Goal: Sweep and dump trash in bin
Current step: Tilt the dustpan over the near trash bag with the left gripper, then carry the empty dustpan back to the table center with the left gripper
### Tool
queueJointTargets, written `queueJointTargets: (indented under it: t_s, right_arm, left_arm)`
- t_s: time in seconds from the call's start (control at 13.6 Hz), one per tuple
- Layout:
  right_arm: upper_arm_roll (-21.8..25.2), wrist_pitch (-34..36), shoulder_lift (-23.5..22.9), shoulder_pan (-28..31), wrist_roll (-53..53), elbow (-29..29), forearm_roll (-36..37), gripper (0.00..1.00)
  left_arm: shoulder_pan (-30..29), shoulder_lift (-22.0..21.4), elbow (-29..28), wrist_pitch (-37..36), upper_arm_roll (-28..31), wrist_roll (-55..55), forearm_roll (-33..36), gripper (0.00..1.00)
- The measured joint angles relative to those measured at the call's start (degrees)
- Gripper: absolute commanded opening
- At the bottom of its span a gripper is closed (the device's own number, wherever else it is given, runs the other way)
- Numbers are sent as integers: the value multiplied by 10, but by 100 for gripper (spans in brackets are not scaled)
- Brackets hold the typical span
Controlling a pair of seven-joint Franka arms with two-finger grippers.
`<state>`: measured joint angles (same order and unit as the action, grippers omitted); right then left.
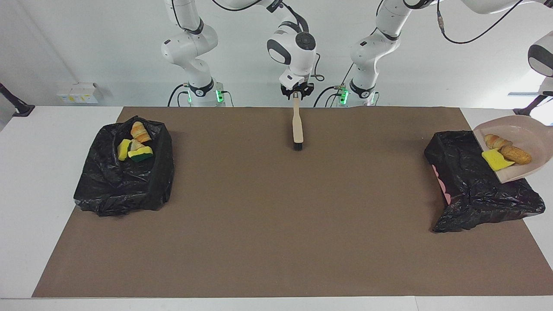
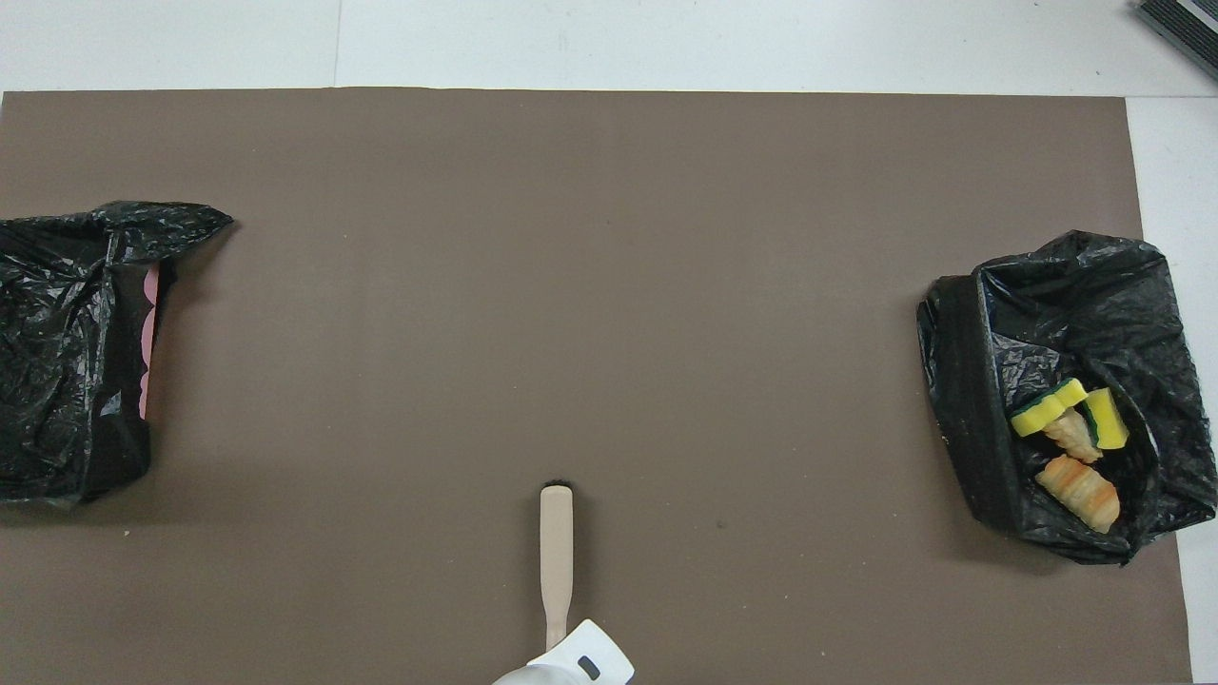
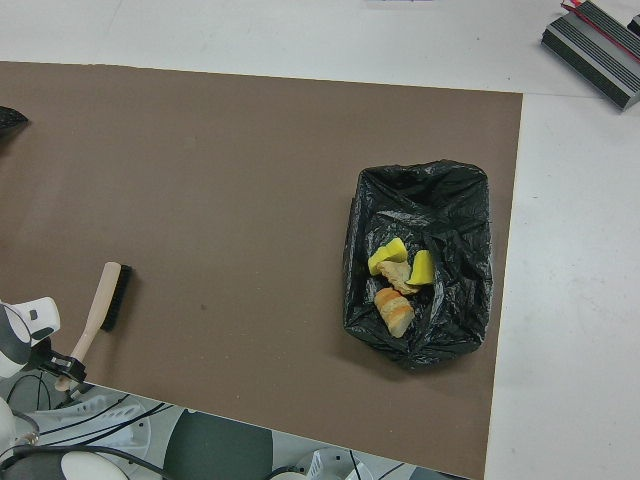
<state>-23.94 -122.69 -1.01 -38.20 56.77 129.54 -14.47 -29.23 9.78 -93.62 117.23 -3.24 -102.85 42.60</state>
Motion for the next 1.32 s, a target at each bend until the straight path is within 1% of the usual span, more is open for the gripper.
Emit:
queueJointTargets:
  t_s: [0.07, 0.22, 0.37, 0.44, 0.59, 0.81, 0.96, 1.1, 1.25, 1.32]
  right_arm:
    - [1, -1, 3, 13, 4, -5, 0, 99]
    - [5, -1, 12, 43, 4, -21, 0, 100]
    - [6, 1, 34, 79, 4, -32, 0, 100]
    - [7, 12, 52, 99, 4, -36, 0, 100]
    - [8, 62, 87, 141, -3, -56, 1, 100]
    - [9, 167, 112, 210, -39, -132, 18, 100]
    - [11, 231, 113, 274, -105, -193, 44, 100]
    - [13, 271, 110, 336, -170, -240, 54, 100]
    - [14, 297, 103, 387, -237, -279, 94, 100]
    - [15, 307, 97, 403, -271, -295, 120, 100]
  left_arm:
    - [6, -2, -4, 0, 0, 33, 28, 0]
    - [21, -9, -19, 0, -1, 89, 80, 0]
    - [37, -24, -43, 0, -1, 141, 141, 0]
    - [46, -33, -56, -2, -1, 167, 165, 0]
    - [62, -51, -73, -23, -2, 199, 189, 0]
    - [89, -76, -76, -61, -5, 203, 190, 0]
    - [129, -88, -77, -113, -8, 206, 185, 0]
    - [176, -92, -79, -163, -10, 223, 150, 0]
    - [218, -92, -81, -201, -11, 276, 98, 0]
    - [235, -92, -82, -218, -12, 312, 71, 0]
